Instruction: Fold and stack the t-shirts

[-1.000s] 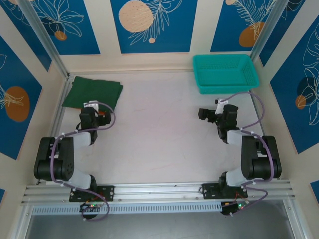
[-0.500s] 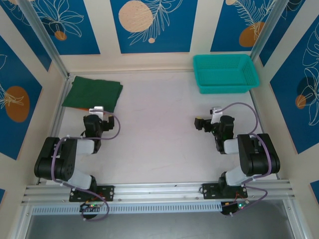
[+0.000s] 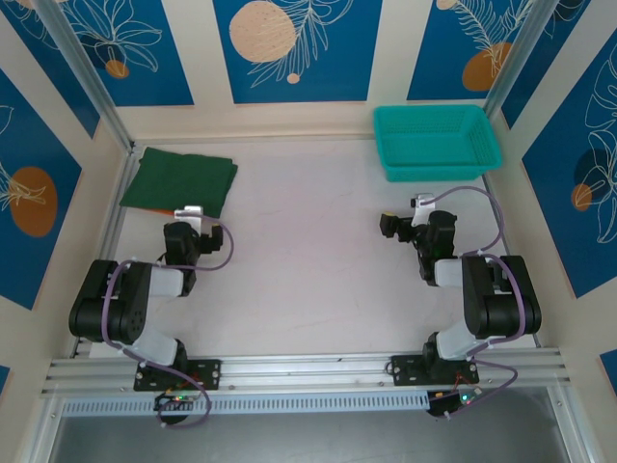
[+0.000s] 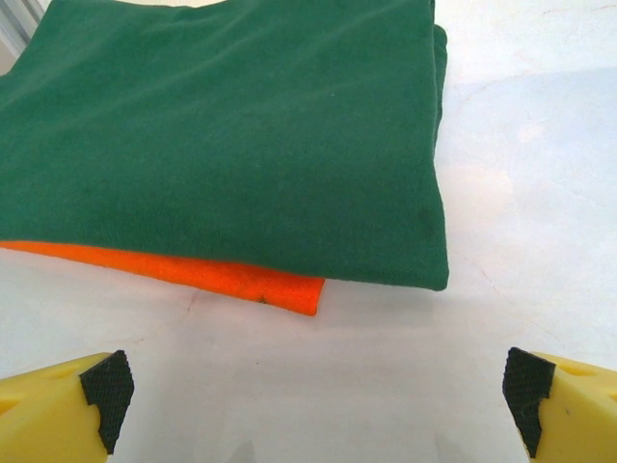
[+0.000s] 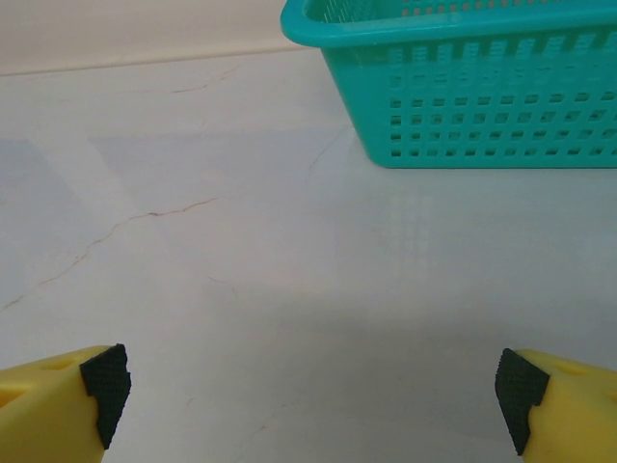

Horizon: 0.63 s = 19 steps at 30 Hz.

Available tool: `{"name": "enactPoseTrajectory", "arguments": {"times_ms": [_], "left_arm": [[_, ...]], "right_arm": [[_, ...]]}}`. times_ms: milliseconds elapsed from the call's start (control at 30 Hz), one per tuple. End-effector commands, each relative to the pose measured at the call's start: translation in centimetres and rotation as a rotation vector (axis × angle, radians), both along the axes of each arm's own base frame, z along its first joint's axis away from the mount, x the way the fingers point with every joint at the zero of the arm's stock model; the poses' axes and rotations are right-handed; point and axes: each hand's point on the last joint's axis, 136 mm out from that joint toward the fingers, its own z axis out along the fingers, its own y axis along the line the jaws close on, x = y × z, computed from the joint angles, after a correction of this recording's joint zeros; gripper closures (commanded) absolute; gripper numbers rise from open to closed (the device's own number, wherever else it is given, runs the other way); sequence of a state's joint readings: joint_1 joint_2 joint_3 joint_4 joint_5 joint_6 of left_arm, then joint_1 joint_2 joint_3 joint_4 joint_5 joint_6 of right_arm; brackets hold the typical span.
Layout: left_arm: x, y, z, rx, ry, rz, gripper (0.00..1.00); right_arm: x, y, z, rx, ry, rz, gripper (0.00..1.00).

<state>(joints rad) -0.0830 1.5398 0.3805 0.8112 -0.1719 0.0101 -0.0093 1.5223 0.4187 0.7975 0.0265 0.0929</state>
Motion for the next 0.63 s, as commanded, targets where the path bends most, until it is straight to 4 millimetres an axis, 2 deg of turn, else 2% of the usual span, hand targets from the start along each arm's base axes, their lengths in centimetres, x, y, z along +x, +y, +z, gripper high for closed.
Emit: {"name": "enactPoseTrajectory", "arguments": {"times_ms": [0, 600], "left_arm": [[0.64, -0.21, 1.48, -0.004, -0.059, -0.017, 0.0], [0.62, -0.23, 1.39, -0.005, -0.057, -0.018, 0.0]], "right_arm": [[0.1, -0.23, 0.09, -0.007, -0.006, -0.017, 0.01], [0.08, -0.27, 0.05, -0.001, -0.003, -0.014, 0.01]]}}
